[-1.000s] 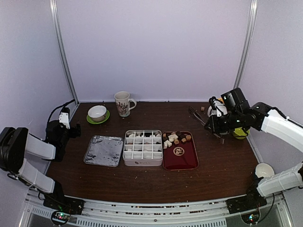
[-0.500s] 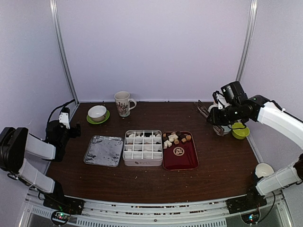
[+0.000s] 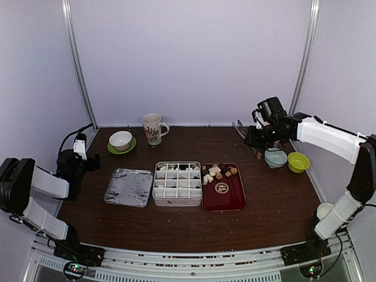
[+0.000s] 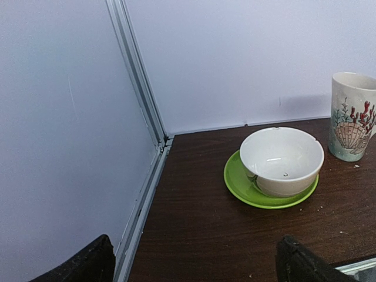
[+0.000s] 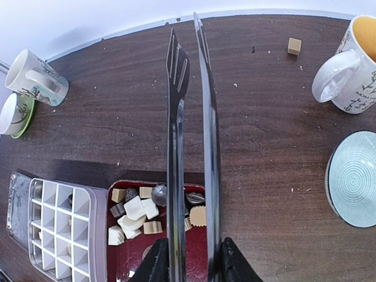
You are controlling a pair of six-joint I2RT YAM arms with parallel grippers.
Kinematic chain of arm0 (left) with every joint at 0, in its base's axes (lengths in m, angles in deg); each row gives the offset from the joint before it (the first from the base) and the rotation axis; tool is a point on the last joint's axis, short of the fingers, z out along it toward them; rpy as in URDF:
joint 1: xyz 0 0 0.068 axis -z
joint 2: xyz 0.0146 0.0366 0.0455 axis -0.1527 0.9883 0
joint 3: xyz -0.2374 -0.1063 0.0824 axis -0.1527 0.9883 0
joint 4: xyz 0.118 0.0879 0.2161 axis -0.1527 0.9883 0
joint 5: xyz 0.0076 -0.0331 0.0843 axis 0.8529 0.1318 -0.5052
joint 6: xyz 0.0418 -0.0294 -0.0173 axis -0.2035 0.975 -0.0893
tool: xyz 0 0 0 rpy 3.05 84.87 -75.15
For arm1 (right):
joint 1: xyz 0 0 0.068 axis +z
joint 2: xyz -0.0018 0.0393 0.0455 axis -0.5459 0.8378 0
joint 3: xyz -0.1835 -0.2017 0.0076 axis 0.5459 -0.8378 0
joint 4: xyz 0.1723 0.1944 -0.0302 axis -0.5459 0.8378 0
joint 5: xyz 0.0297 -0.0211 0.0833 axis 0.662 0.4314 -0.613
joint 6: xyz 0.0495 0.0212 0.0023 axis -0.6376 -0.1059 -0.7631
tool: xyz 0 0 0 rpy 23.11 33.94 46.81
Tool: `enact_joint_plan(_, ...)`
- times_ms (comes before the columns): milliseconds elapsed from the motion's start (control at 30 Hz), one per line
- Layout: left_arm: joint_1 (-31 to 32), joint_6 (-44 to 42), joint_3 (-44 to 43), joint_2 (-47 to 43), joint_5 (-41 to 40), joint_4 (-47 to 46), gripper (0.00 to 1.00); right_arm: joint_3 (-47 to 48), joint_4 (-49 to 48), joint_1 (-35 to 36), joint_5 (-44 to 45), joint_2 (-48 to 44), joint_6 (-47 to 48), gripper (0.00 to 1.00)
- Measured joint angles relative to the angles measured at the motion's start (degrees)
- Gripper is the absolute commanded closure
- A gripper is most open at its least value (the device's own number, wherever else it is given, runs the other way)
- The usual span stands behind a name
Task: Pack the chocolate
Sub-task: Pass from the right arm to the left
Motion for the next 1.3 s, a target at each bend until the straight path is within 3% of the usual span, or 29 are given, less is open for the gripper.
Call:
enact_joint_plan(300, 0.00, -0.02, 0.00, 0.00, 0.00, 0.00, 0.02, 1.20, -3.91, -0.33, -4.24, 5.16, -0.11, 0.72)
enact_joint_plan(767, 0.00, 0.00, -0.02, 0.00, 0.00, 0.00, 0.02, -26.32, -8.24, 1.99, -10.25, -17.11, 0.59, 0.71)
enact_joint_plan(1167, 0.00, 0.26, -0.02, -0.11, -1.18, 0.33, 0.02, -26.18, -9.14, 2.43, -14.73, -21.03, 3.80, 0.71)
enact_joint_plan(1300, 0.00, 0.59, -0.66, -3.58, -1.88, 5.64, 0.02, -24.90, -9.09, 2.43, -15.63, -21.00, 4.59, 0.71)
